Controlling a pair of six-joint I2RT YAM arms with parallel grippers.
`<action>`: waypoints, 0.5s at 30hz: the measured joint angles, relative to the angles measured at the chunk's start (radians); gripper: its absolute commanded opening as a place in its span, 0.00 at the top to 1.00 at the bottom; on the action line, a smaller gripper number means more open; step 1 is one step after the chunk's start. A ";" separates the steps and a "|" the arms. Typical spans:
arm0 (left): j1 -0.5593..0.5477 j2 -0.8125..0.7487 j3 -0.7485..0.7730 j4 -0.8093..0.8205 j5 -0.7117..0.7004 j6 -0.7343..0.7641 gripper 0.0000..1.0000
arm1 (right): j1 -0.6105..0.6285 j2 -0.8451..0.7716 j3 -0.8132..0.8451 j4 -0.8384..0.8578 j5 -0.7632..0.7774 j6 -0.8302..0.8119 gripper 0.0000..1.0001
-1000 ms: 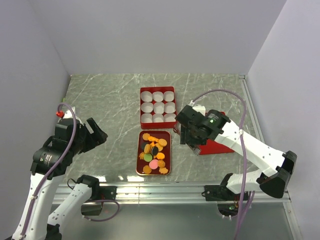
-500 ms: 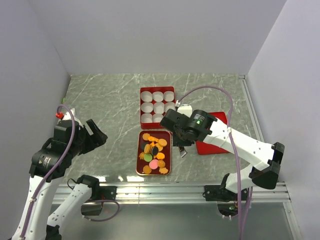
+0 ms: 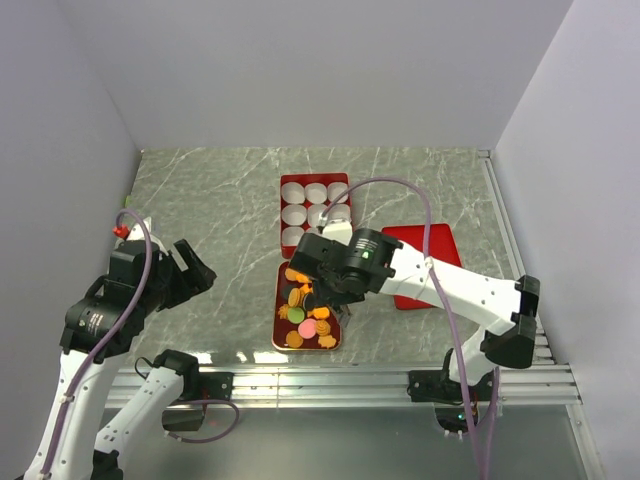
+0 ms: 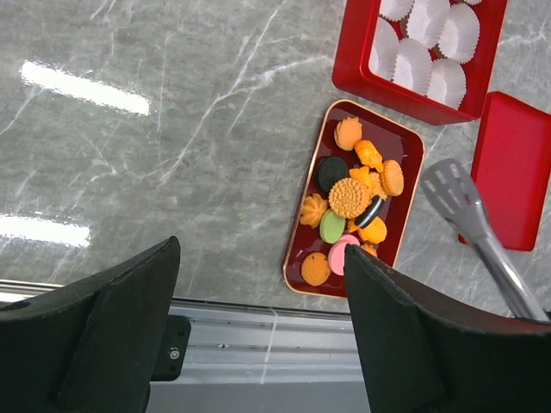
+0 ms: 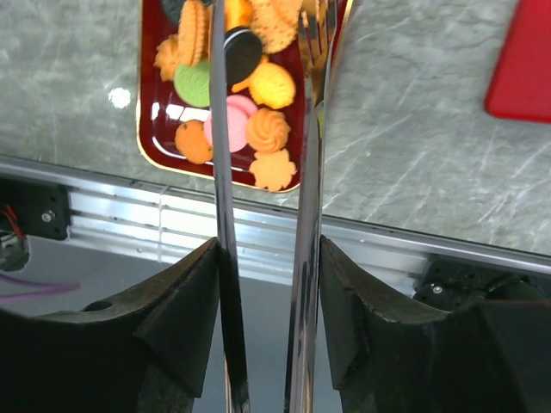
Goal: Pack the cookies
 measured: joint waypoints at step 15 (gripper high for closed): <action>-0.006 0.000 0.000 0.001 0.014 0.000 0.17 | 0.060 0.114 0.124 -0.005 -0.084 -0.010 0.43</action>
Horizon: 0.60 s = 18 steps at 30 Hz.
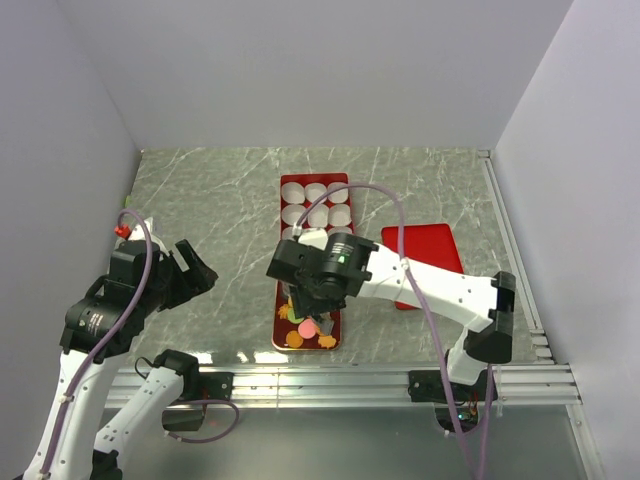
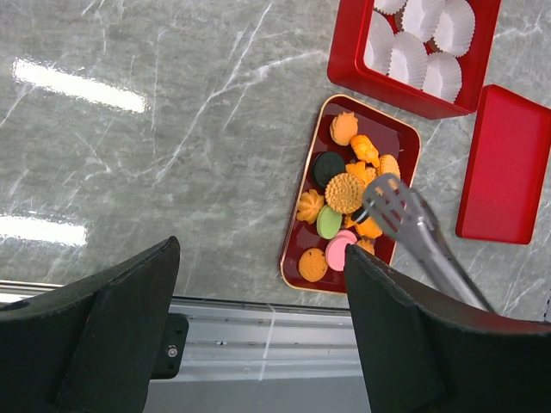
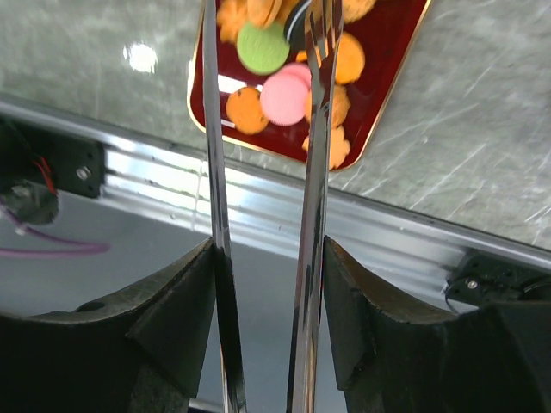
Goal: Pack the cookies
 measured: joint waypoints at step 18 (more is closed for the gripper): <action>0.000 -0.011 -0.003 -0.001 0.000 -0.002 0.18 | 0.045 0.010 -0.093 0.000 -0.035 0.026 0.48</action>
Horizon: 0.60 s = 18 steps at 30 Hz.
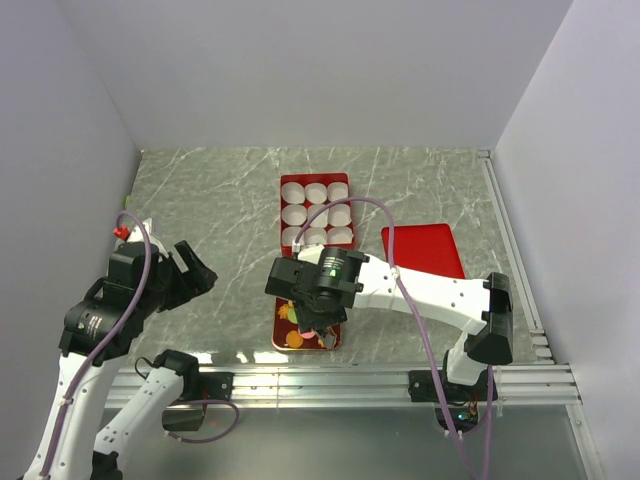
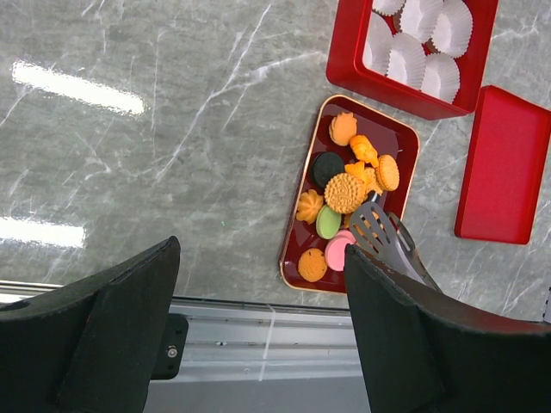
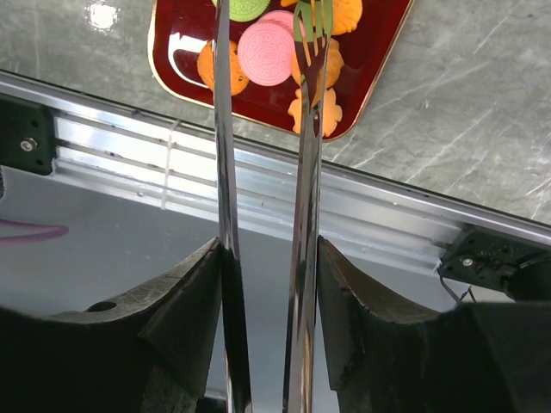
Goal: Pack the cookies
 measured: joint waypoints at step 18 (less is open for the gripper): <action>0.000 -0.020 -0.008 -0.002 -0.001 -0.003 0.18 | 0.005 0.010 -0.077 0.003 0.010 0.009 0.55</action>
